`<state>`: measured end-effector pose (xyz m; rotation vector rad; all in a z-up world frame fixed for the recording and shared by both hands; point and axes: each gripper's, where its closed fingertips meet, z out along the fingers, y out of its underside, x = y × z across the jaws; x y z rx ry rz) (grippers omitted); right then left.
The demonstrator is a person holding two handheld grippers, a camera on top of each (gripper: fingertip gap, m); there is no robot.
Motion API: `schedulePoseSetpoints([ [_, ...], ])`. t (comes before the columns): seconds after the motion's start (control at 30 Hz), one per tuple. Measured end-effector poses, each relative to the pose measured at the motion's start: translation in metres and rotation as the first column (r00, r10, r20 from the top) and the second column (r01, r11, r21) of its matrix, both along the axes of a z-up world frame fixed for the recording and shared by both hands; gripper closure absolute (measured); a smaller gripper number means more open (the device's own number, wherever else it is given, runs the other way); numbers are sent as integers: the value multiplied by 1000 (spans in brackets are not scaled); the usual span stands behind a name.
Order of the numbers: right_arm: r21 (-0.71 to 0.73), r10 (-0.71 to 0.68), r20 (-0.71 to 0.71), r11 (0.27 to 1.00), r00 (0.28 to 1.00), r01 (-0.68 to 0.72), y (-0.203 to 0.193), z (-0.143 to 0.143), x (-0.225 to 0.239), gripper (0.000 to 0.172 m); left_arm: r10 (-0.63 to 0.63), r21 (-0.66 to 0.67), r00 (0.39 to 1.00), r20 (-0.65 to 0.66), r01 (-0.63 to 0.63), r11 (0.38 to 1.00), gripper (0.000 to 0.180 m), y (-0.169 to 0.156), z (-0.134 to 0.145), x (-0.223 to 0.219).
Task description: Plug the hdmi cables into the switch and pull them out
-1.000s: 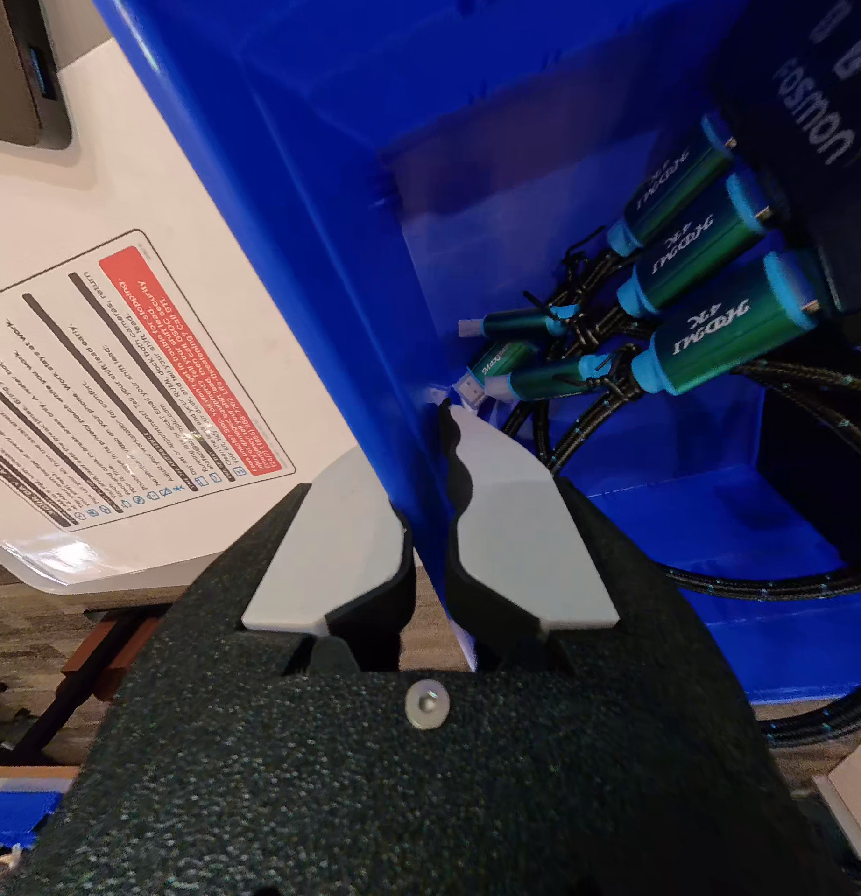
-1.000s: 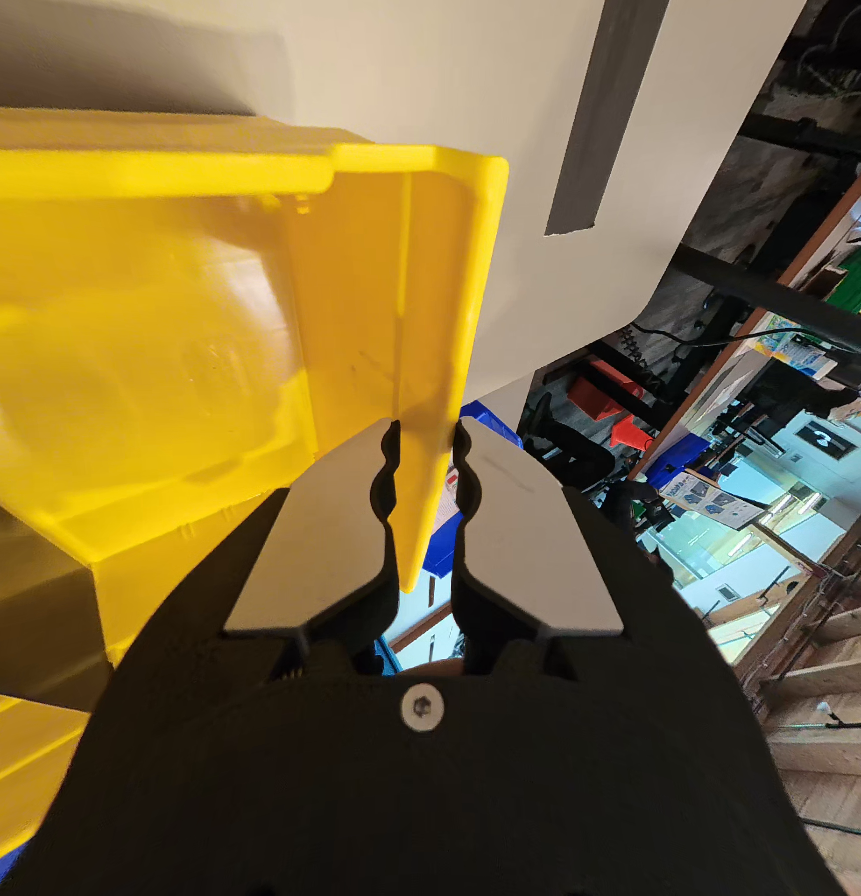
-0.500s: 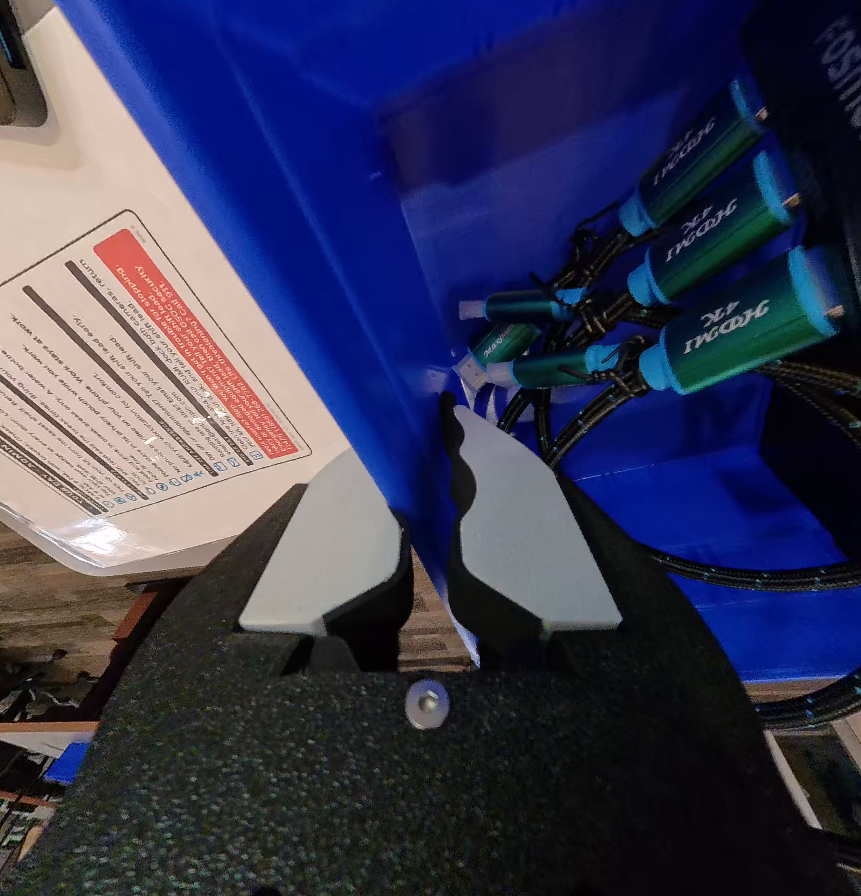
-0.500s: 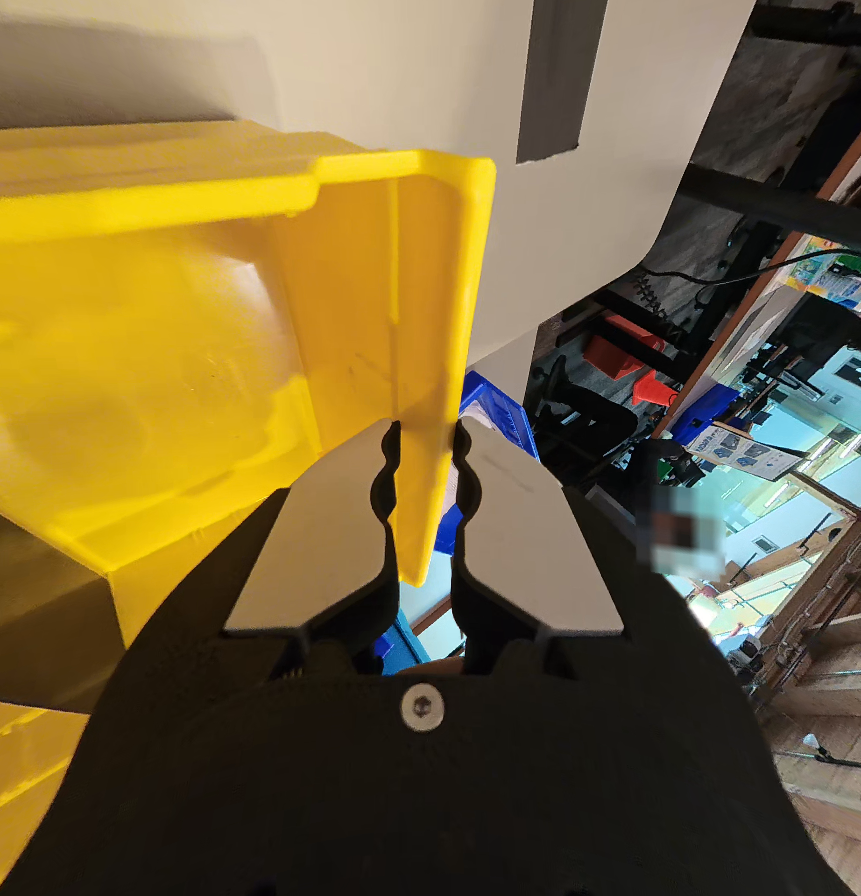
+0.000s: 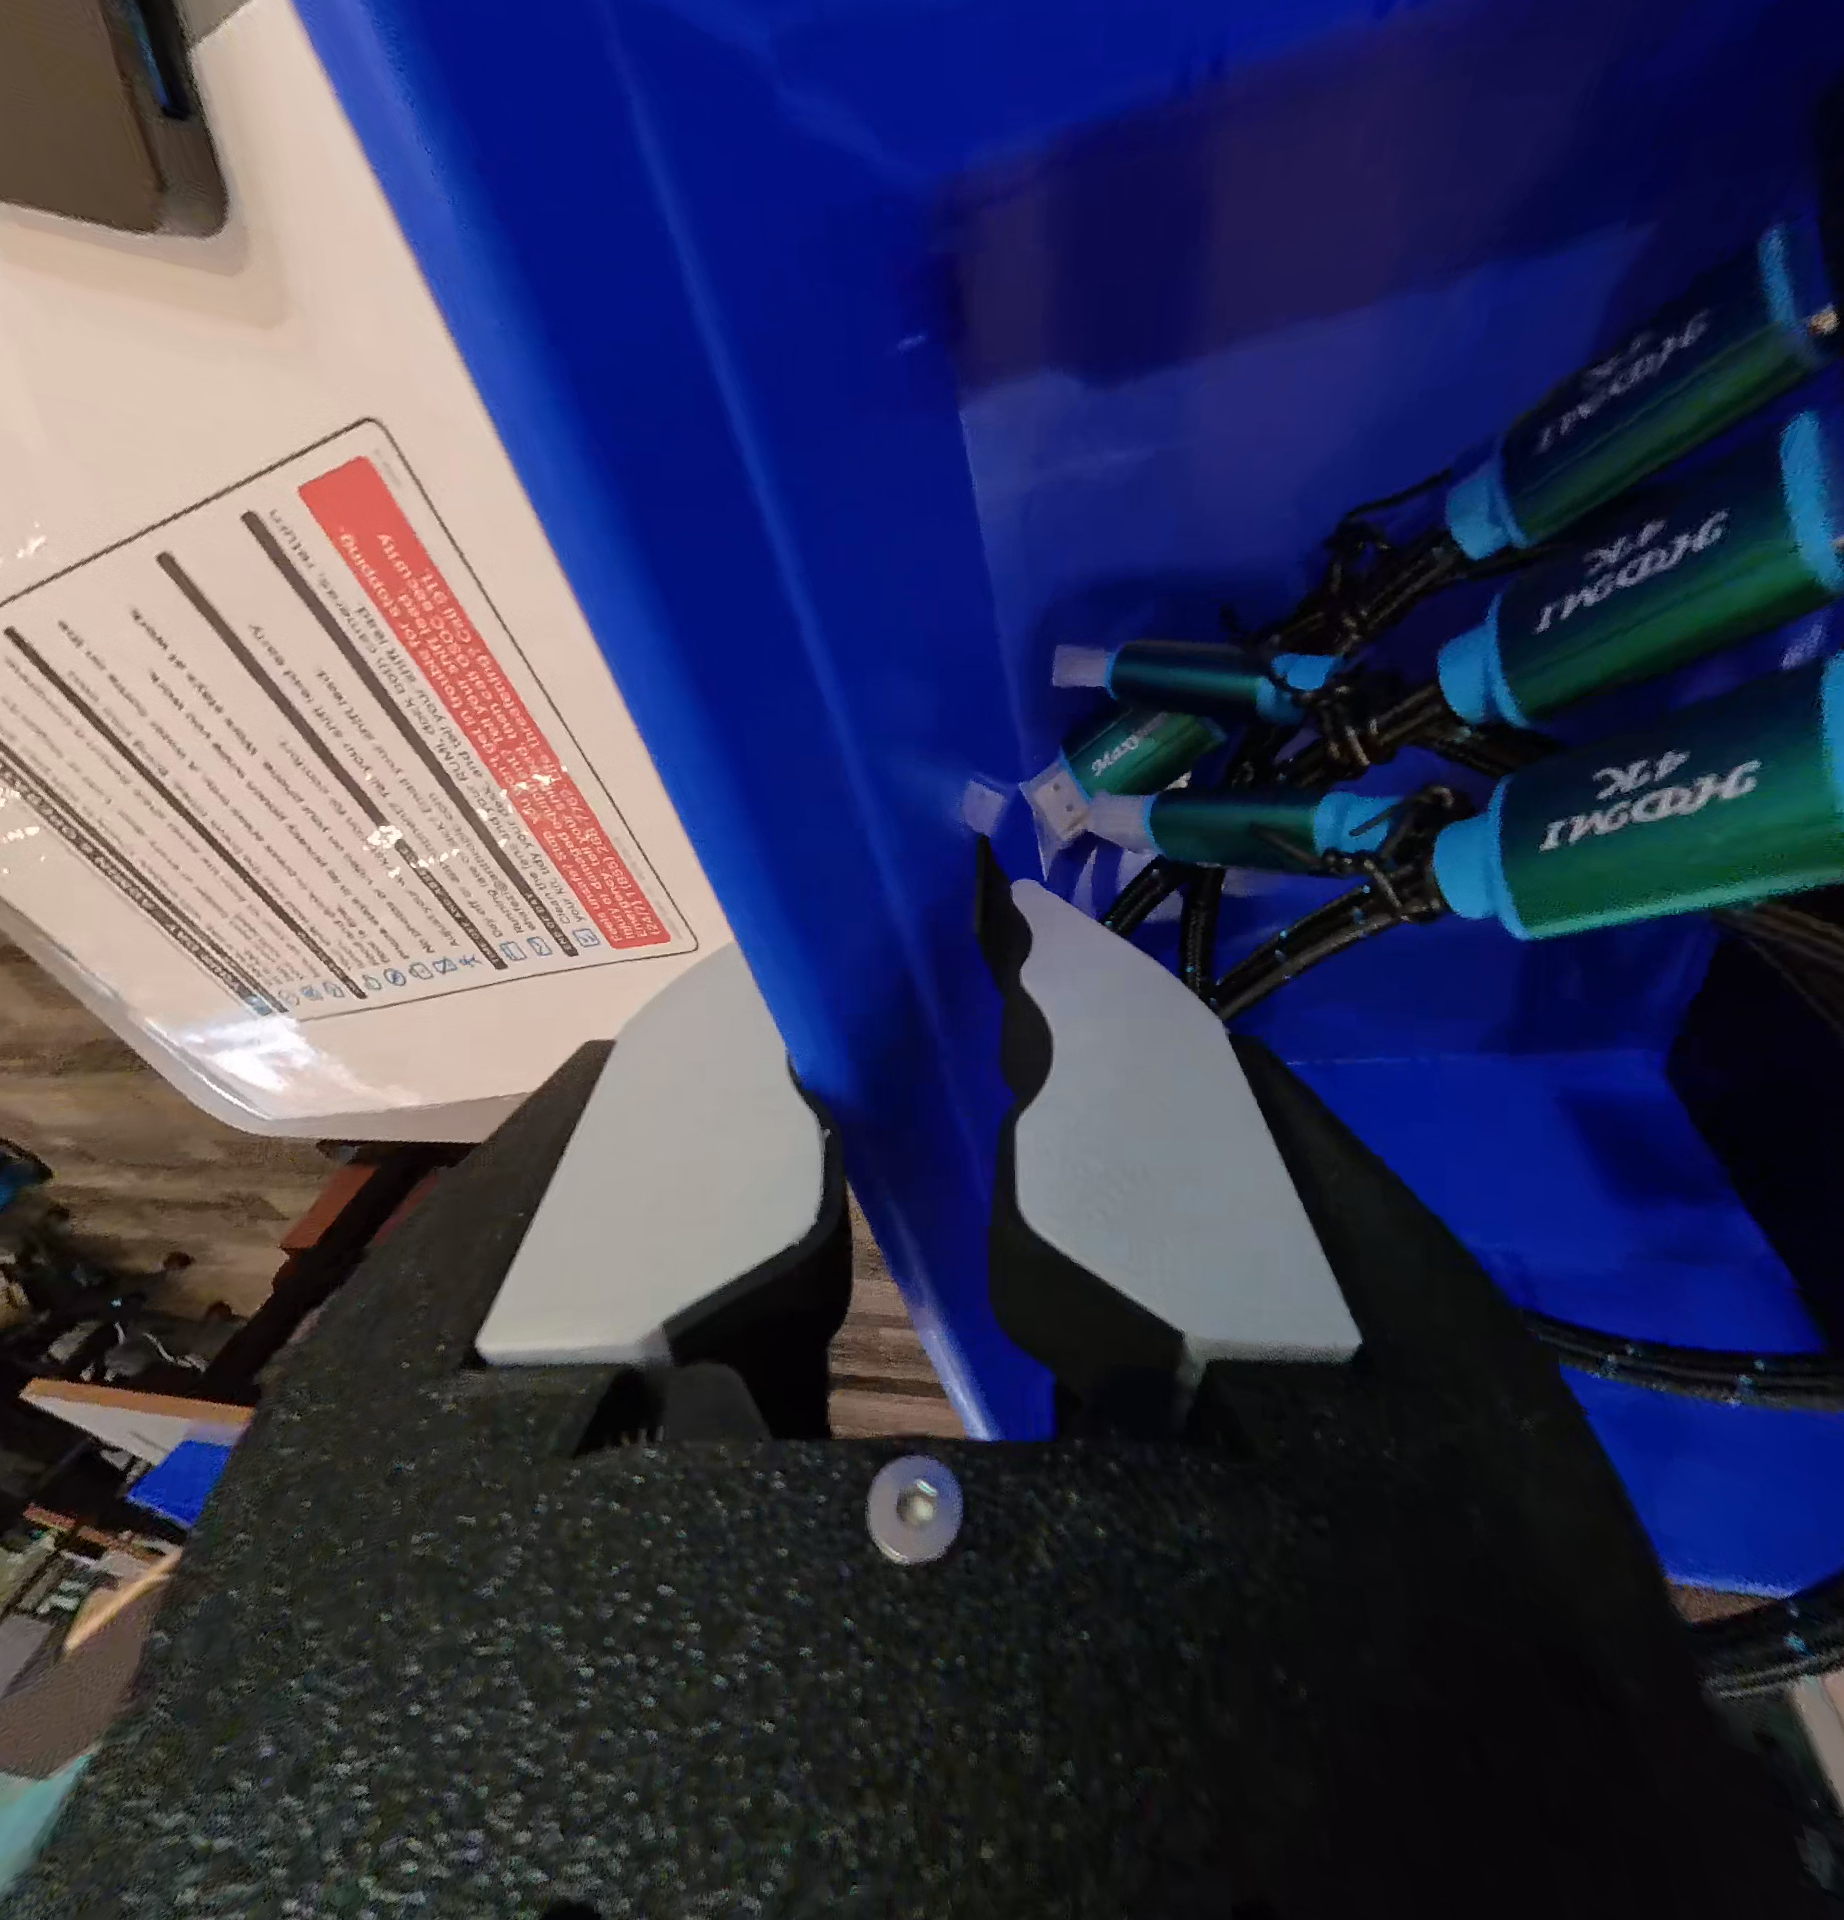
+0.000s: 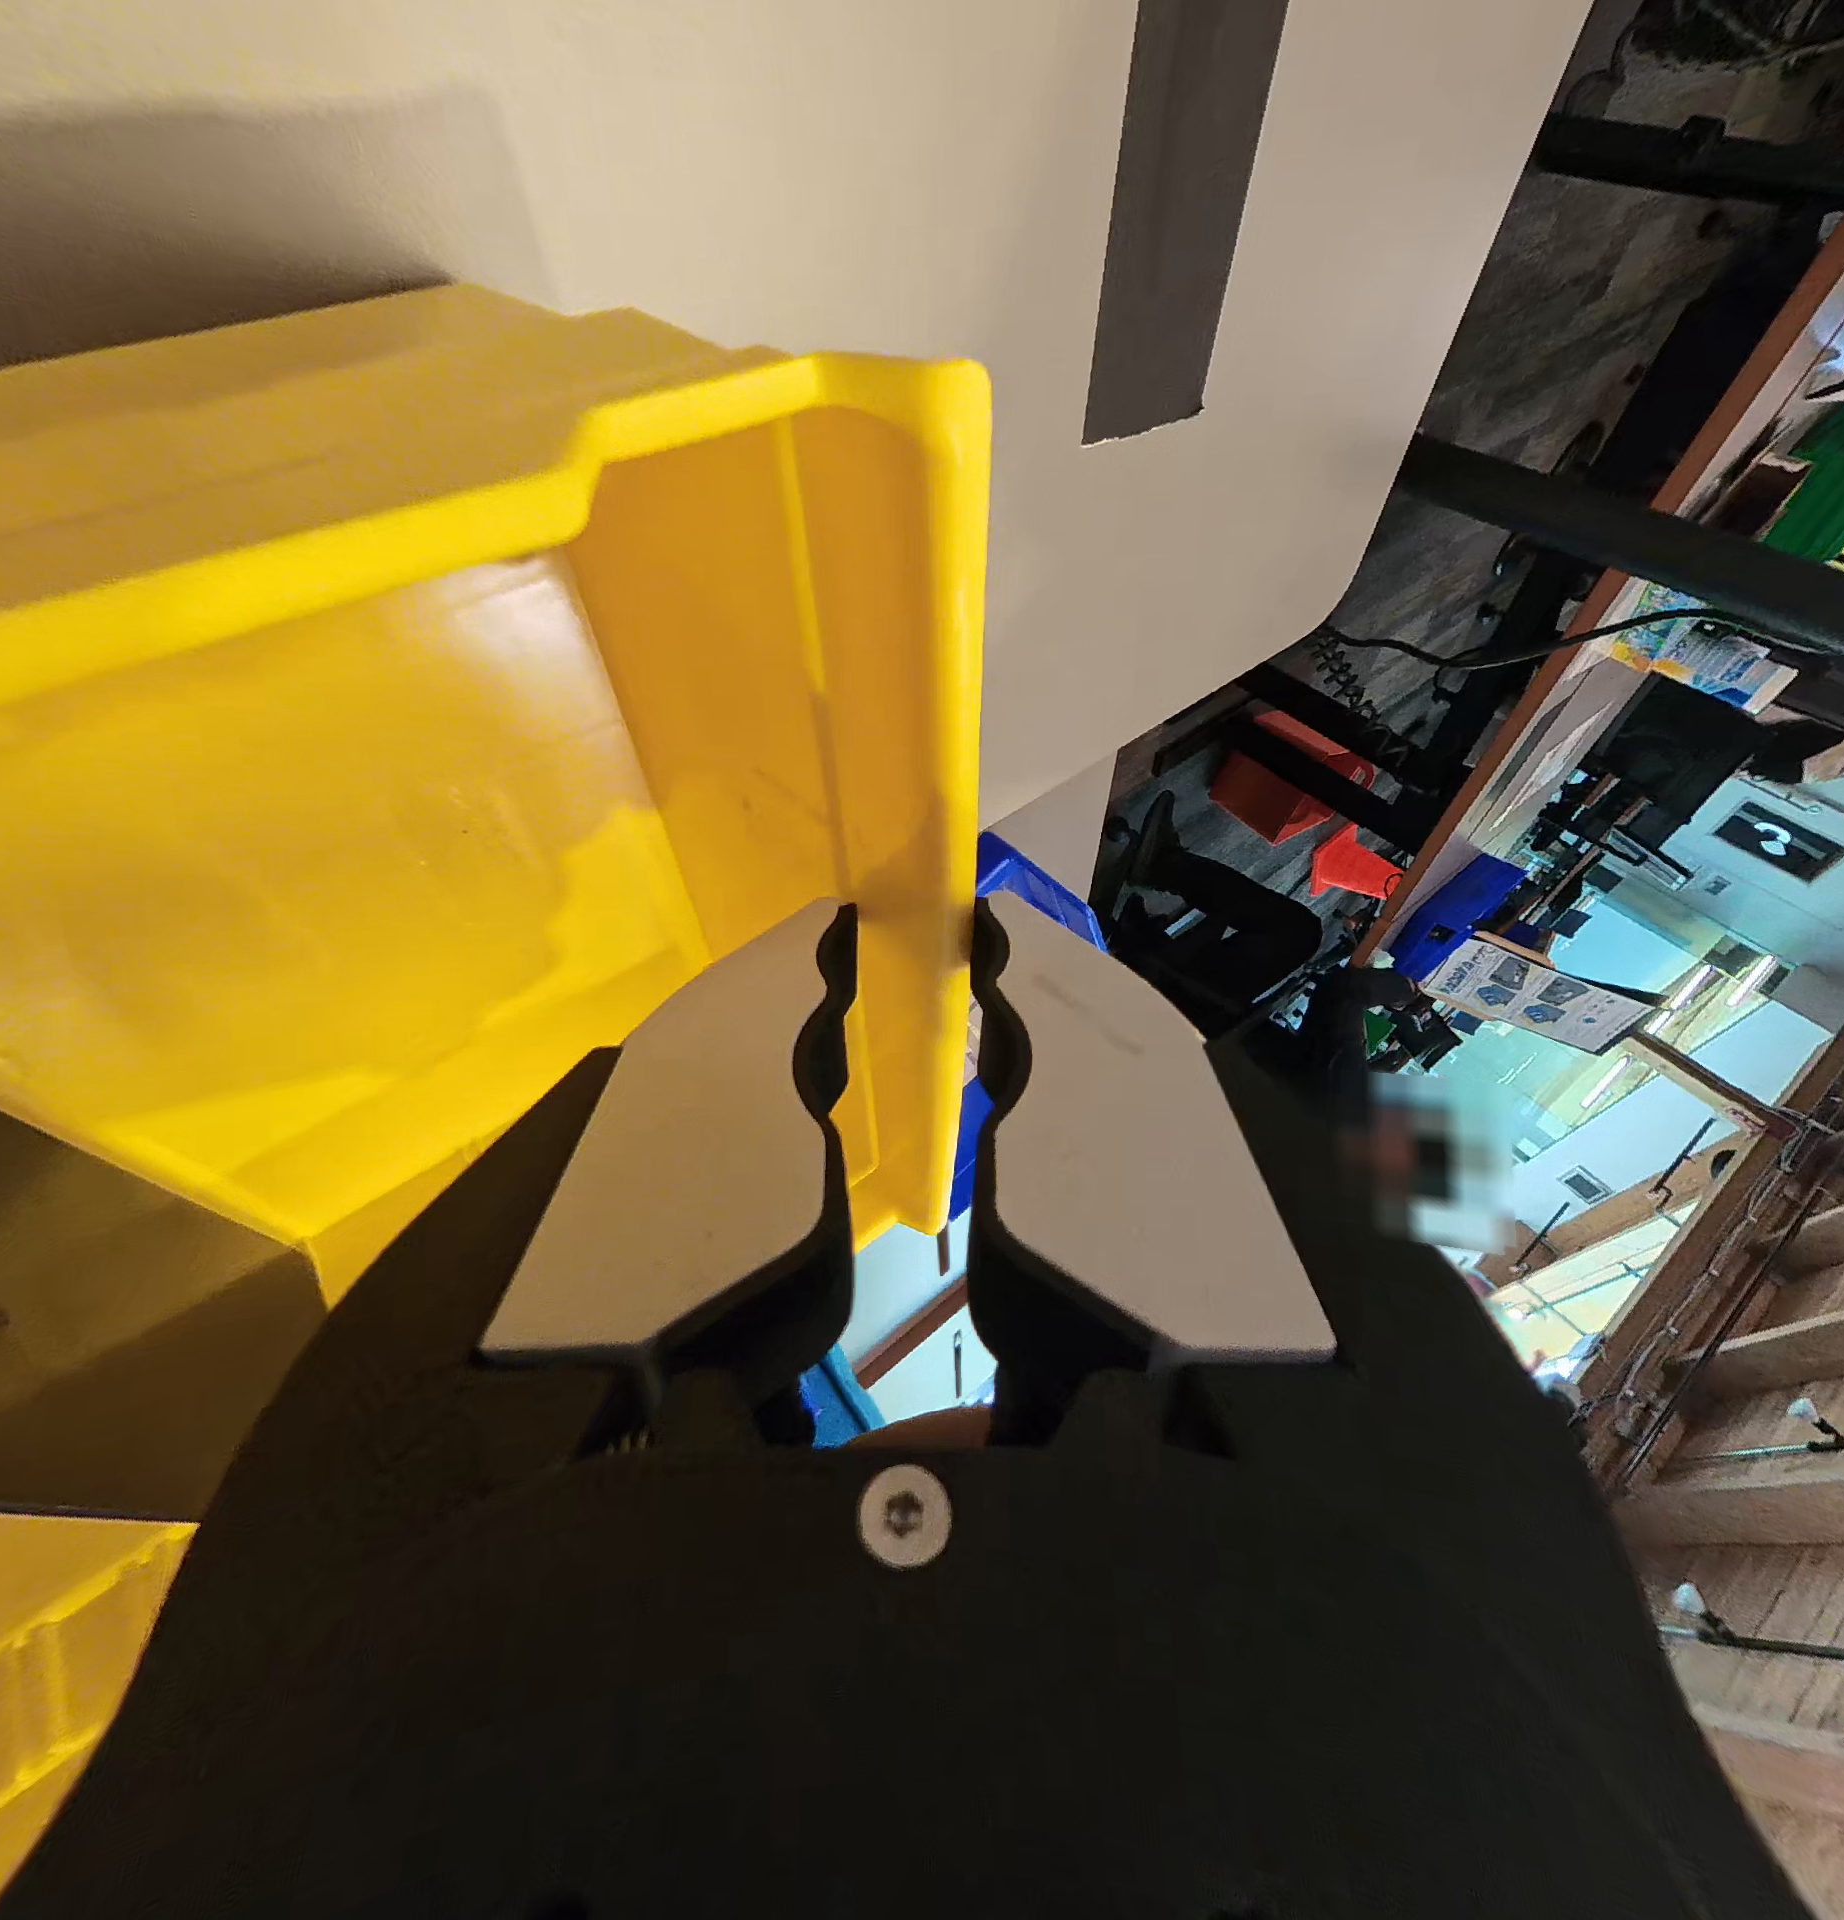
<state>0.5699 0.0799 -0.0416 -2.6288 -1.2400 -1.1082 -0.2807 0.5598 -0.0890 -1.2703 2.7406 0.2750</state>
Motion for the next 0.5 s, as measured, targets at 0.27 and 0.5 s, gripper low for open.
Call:
schedulePoseSetpoints([
  [0.27, 171, -85, 28, 982, 996, 79, -7, 36, 6, 146, 114, 104, 956, 272, -147, 984, 136, 3, 35, 16],
  [0.5, 403, -7, -124, 913, 992, 57, -8, 83, -102, 134, 97, 181, 793, 601, -253, 950, 135, -26, 114, 32],
])
